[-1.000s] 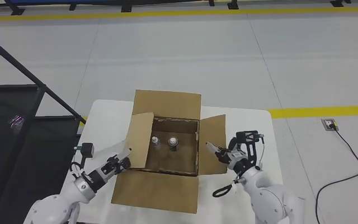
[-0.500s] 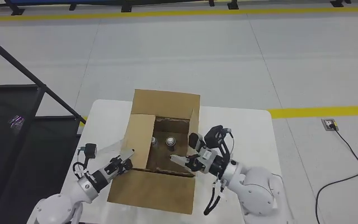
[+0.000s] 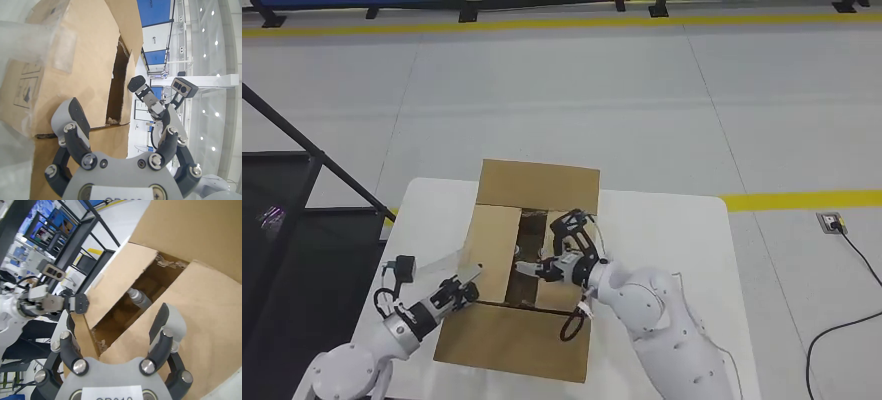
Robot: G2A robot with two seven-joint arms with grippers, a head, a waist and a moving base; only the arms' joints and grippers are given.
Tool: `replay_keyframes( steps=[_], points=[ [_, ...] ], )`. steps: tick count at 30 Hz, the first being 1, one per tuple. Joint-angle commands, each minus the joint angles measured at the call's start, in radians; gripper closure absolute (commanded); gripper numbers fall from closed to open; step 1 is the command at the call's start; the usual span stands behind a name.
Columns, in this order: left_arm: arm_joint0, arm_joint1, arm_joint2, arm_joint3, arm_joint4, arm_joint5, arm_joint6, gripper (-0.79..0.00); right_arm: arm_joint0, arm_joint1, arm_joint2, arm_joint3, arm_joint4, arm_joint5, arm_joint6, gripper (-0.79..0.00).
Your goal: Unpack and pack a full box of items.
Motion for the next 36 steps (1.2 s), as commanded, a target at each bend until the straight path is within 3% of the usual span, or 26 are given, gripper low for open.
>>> replay_keyframes(
  steps=[1,7,16,24,28,36],
  points=[
    [-0.001,0.0,-0.001,0.005,-0.003,0.004,0.006,-0.785,0.008,-0.001,-0.019,0.028,-0.035,0.012,-0.006,-0.785],
    [-0.004,0.002,-0.006,0.008,-0.004,0.006,0.014,-0.785,-0.006,0.004,-0.024,0.031,-0.028,-0.028,-0.061,-0.785],
    [0.025,0.005,-0.051,-0.035,-0.046,-0.013,0.021,-0.785,-0.085,0.023,0.004,-0.085,-0.058,-0.099,-0.199,-0.785],
    [0.108,0.015,-0.191,-0.051,-0.085,-0.037,-0.016,-0.785,-0.098,0.027,0.006,-0.111,-0.091,-0.111,-0.239,-0.785],
    [0.16,0.026,-0.262,-0.038,-0.094,-0.034,-0.125,-0.785,-0.111,0.026,0.01,-0.109,-0.084,-0.08,-0.28,-0.785],
    [0.216,0.053,-0.33,-0.011,0.036,-0.052,-0.365,-0.785,-0.096,0.021,0.05,-0.053,-0.054,-0.005,-0.528,-0.785]
  ],
)
